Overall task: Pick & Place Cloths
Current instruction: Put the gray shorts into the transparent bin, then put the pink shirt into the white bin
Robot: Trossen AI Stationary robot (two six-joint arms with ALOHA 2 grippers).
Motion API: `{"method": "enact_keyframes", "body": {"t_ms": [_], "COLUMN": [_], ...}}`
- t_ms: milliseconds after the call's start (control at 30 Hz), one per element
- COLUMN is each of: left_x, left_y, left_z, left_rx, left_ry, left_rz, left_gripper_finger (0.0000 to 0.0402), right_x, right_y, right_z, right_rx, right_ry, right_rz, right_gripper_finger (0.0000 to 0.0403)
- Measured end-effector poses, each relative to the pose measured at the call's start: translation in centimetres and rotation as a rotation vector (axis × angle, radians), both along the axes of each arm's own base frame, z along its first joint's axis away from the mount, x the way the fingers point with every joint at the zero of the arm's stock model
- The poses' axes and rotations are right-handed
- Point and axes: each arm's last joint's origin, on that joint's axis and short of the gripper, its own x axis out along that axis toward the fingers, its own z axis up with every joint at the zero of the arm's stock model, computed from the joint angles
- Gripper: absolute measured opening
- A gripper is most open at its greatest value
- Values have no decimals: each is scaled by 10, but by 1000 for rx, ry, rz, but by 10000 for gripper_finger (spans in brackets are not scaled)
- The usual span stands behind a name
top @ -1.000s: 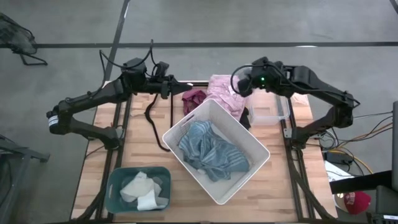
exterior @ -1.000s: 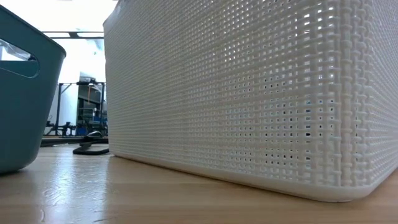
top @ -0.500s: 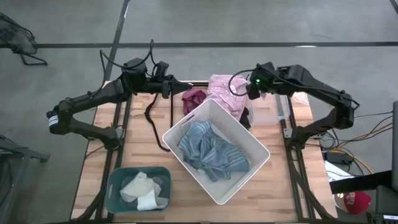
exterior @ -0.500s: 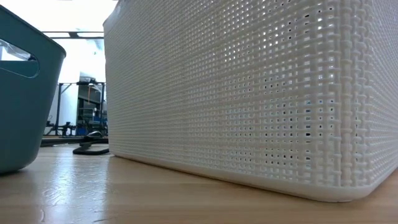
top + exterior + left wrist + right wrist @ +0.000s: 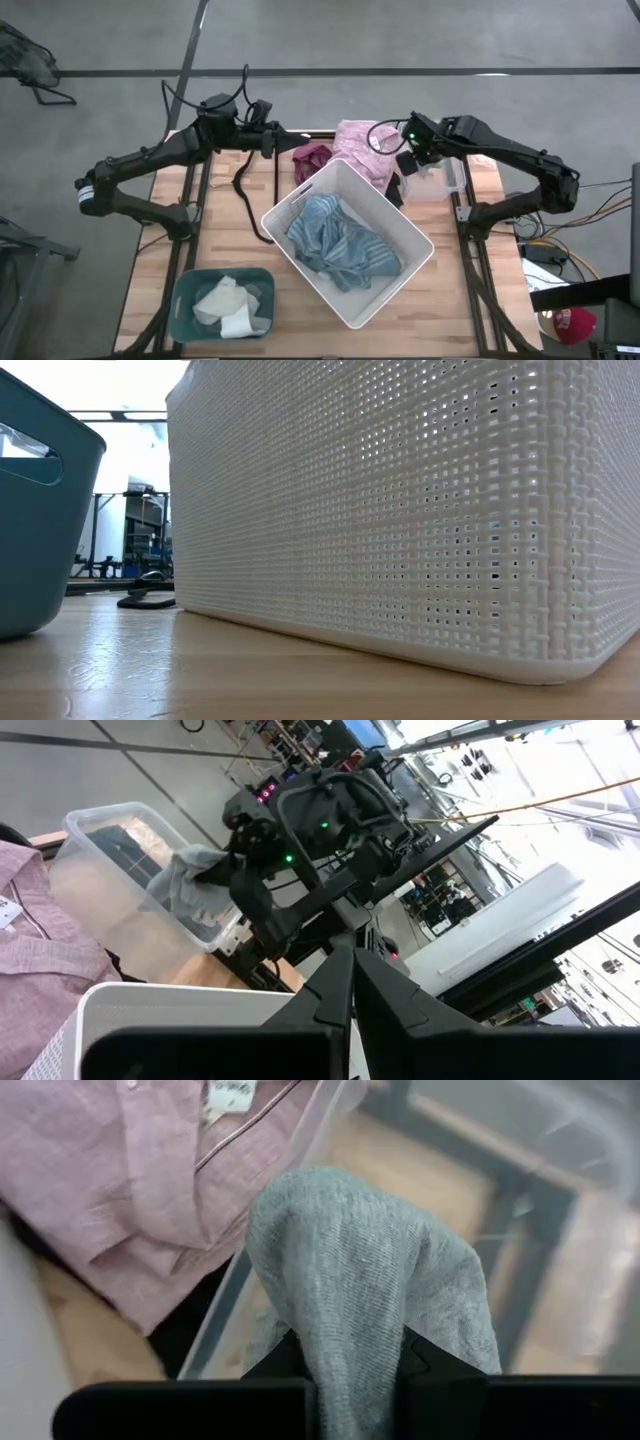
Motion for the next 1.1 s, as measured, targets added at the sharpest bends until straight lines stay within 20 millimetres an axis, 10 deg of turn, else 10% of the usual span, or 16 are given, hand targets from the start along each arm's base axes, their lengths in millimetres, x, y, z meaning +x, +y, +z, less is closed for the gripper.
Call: {"method": "enact_keyframes", "body": {"t_ms": [433, 1100], "left_x": [0, 2], "left_y": [0, 2], "left_z": [0, -2], "left_rx": [-12, -14], "left_ry": [1, 8], "left_rz": [-1, 39], "left_gripper_finger": [14, 14], "right_x": [-18, -11], "right_y": [-2, -9], "right_z": [-41, -27], "right_rx": [117, -1], "right_ry": [-78, -157], "right_rz": [-82, -151], "right_gripper_finger": [68, 249]}}
